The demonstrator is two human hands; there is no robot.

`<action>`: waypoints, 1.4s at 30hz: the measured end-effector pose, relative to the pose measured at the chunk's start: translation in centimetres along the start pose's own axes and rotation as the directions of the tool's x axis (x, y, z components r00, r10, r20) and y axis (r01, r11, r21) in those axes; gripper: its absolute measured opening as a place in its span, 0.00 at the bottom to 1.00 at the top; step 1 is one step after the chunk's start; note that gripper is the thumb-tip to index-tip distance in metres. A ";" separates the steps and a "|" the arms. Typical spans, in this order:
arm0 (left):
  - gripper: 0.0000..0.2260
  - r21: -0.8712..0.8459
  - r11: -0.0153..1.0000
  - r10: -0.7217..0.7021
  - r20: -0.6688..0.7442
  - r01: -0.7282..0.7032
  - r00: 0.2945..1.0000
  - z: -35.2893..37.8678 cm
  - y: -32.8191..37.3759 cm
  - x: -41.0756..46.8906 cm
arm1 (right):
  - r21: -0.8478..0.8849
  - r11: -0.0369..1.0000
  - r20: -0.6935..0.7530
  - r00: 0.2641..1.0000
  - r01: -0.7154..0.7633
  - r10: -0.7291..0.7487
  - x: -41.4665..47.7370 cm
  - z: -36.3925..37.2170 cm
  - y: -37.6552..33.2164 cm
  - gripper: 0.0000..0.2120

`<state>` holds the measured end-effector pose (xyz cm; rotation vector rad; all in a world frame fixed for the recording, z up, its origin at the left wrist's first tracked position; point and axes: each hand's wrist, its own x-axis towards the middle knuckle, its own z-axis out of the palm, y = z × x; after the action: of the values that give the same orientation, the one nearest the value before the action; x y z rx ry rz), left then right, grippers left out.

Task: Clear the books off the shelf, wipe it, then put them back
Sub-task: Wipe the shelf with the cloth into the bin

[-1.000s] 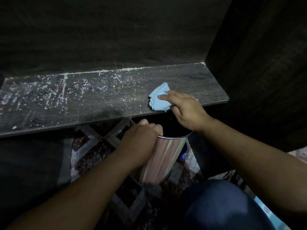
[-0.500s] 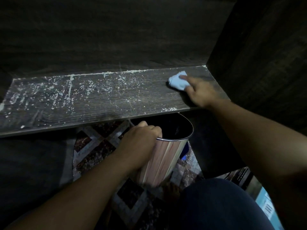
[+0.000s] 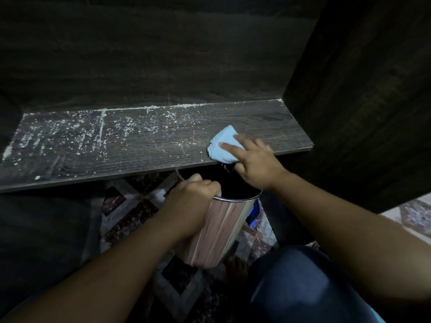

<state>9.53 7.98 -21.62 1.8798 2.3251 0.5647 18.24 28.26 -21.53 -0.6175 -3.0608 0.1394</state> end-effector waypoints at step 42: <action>0.16 -0.022 0.985 -0.164 0.170 0.171 0.972 -1.7 -0.4 0.3 | 0.099 0.978 0.101 0.980 -0.184 0.174 16.1 -3.2 -0.5 0.22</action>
<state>8.57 7.82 -20.12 1.6258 2.3171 0.4097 3.31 34.29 -18.32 -0.9036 -3.0526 0.3425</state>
